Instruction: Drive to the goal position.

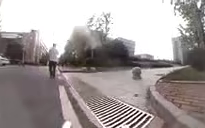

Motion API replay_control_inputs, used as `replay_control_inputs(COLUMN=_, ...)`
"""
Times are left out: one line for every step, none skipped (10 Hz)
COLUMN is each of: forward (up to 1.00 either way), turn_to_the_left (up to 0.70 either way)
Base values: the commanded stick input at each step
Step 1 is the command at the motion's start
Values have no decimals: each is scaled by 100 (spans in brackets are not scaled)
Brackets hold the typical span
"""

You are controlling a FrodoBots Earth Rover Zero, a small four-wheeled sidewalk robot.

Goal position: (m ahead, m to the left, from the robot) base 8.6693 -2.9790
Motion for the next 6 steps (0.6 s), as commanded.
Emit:
replay_control_inputs(forward=100, turn_to_the_left=0)
replay_control_inputs(forward=100, turn_to_the_left=0)
replay_control_inputs(forward=100, turn_to_the_left=0)
replay_control_inputs(forward=100, turn_to_the_left=0)
replay_control_inputs(forward=100, turn_to_the_left=0)
replay_control_inputs(forward=100, turn_to_the_left=0)
